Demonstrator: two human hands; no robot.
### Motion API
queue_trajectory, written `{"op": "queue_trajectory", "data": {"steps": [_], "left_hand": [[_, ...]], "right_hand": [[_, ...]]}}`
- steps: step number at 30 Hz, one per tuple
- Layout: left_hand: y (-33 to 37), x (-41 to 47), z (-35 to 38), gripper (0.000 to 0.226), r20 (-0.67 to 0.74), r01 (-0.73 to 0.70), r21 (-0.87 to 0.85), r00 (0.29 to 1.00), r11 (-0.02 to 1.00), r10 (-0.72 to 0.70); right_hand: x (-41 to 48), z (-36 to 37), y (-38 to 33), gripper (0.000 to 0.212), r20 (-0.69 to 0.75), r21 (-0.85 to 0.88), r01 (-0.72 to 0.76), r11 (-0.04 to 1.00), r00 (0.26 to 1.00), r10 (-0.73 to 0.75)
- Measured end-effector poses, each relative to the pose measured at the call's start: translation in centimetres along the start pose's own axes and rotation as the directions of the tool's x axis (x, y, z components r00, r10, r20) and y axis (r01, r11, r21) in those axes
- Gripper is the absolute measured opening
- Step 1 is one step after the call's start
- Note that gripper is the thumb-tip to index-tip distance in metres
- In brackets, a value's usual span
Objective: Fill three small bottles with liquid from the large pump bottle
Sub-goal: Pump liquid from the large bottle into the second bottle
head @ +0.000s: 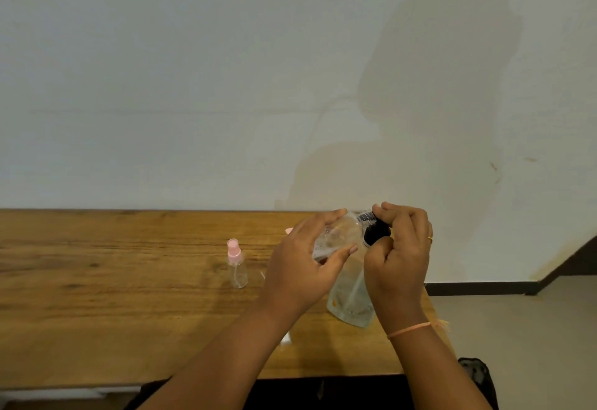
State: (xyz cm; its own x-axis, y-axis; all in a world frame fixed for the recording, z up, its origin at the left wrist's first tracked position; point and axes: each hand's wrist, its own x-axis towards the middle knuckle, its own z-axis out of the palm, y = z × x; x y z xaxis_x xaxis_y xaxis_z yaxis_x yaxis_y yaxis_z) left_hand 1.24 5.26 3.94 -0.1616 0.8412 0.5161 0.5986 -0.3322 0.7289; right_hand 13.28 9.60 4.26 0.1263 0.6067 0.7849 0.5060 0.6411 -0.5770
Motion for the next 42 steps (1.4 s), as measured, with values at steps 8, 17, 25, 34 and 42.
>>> {"op": "queue_trajectory", "data": {"steps": [8,17,25,34,42], "left_hand": [[0.2,0.0,-0.1,0.051,-0.051,-0.058,0.035,0.997,0.998,0.06],[-0.2,-0.4,0.5,0.048,-0.03,0.004,-0.049,1.0,0.999,-0.005],[0.0,-0.2,0.3,0.052,-0.052,-0.036,-0.002,0.998,0.999,0.036],[-0.3,-0.4,0.4,0.051,-0.043,-0.015,0.024,0.999,1.0,0.016],[0.1,-0.3,0.1,0.05,-0.063,-0.05,0.029,0.997,0.998,0.052]], "right_hand": [[0.5,-0.4,-0.8,0.043,-0.023,-0.008,0.02,1.0,1.0,-0.02],[-0.1,0.1,0.3,0.041,-0.016,0.024,0.003,1.0,1.0,-0.003],[0.2,-0.3,-0.9,0.045,-0.024,0.094,-0.039,0.995,0.999,0.041],[0.2,0.4,0.5,0.04,-0.025,-0.006,0.017,1.0,1.0,-0.017],[0.0,-0.3,-1.0,0.043,-0.018,0.009,-0.011,1.0,1.0,0.011]]}}
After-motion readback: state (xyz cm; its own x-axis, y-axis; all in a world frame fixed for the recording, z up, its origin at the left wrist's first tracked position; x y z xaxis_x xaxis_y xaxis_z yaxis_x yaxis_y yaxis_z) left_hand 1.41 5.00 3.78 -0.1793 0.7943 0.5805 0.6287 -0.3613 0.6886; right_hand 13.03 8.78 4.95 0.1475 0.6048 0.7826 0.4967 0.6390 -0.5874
